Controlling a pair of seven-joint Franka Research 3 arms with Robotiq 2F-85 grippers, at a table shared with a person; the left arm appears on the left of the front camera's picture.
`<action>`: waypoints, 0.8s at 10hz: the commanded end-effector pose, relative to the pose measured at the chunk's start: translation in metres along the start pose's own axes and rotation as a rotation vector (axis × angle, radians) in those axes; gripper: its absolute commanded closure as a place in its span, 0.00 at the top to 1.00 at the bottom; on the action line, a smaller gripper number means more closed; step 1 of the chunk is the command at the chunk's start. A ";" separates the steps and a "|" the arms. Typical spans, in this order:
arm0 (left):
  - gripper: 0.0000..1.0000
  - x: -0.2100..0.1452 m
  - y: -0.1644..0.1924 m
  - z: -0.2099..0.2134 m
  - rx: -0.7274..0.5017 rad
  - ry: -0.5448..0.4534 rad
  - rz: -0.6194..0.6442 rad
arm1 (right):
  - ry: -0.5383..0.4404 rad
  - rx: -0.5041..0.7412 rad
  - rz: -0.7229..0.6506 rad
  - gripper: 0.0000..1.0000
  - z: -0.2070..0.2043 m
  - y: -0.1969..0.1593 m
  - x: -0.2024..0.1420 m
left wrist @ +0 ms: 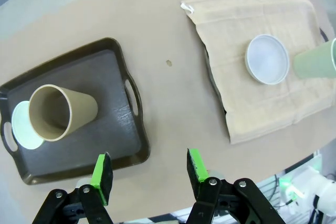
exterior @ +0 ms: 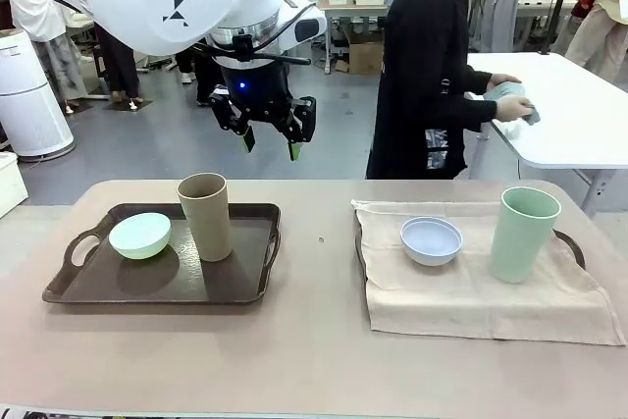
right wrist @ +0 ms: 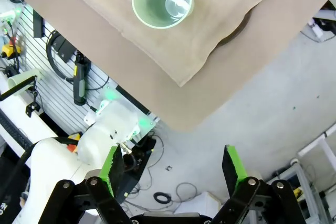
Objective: Set up a tray with a mat and arrange the tableware.
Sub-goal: Pick up the Picnic Bowl and Reusable plastic cup from the Handle tray in front of the human's position and hold them in the air.
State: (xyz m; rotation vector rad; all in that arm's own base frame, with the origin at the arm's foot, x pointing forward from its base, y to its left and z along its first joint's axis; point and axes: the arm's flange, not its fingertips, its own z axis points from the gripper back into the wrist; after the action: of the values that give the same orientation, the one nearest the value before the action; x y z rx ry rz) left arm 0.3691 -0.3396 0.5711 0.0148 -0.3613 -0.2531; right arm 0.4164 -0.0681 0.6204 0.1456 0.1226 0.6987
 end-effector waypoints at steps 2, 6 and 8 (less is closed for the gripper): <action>0.74 0.001 0.082 0.028 -0.202 0.057 0.211 | -0.030 0.220 -0.177 0.97 0.018 -0.038 -0.031; 0.74 -0.043 0.218 0.043 -0.210 -0.018 0.464 | 0.055 0.283 -0.815 0.97 -0.009 -0.098 -0.084; 0.74 -0.012 0.181 0.045 -0.338 0.084 0.396 | 0.006 0.326 -0.444 0.97 -0.012 -0.087 -0.095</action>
State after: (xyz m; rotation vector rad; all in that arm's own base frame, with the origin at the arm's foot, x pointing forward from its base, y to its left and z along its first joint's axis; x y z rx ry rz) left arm 0.3761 -0.1274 0.6192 -0.3658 -0.2541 0.1273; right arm 0.4014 -0.2103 0.5933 0.3905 0.2751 0.1100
